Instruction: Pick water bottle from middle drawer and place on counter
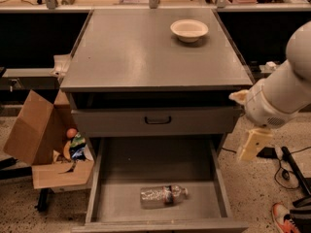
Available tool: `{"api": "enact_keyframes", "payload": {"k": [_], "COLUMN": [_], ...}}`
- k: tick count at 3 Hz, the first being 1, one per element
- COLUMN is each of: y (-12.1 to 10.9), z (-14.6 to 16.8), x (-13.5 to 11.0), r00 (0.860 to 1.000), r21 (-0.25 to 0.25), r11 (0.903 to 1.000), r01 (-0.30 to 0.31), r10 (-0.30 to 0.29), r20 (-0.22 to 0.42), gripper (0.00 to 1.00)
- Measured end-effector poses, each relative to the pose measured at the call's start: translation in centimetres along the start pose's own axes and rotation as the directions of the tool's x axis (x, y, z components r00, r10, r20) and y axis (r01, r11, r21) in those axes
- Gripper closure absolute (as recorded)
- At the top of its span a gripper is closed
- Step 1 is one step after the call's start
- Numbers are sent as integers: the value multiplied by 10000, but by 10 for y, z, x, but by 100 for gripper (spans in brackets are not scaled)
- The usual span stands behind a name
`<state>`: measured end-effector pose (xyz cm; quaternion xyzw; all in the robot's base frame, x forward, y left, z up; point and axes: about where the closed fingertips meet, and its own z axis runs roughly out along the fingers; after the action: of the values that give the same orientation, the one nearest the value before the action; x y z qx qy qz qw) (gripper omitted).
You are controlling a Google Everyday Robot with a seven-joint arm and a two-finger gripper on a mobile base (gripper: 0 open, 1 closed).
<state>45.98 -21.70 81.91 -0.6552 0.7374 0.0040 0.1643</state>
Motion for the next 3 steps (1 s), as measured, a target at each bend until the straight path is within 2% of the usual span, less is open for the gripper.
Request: {"api": "enact_keyframes", "payload": {"k": [1,2,3], "y": [15,28,28], "z": [60,116,116], "x": [10,12,12], "r00": [9983,9925,9925], "r21": [-521,-1039,-1039], "r11": [9984,9942,9942], "r01": [231,280,280], "r10": [-202,-152,-152], "r20": [554,1211,1211], "gripper": [0,0,0]}}
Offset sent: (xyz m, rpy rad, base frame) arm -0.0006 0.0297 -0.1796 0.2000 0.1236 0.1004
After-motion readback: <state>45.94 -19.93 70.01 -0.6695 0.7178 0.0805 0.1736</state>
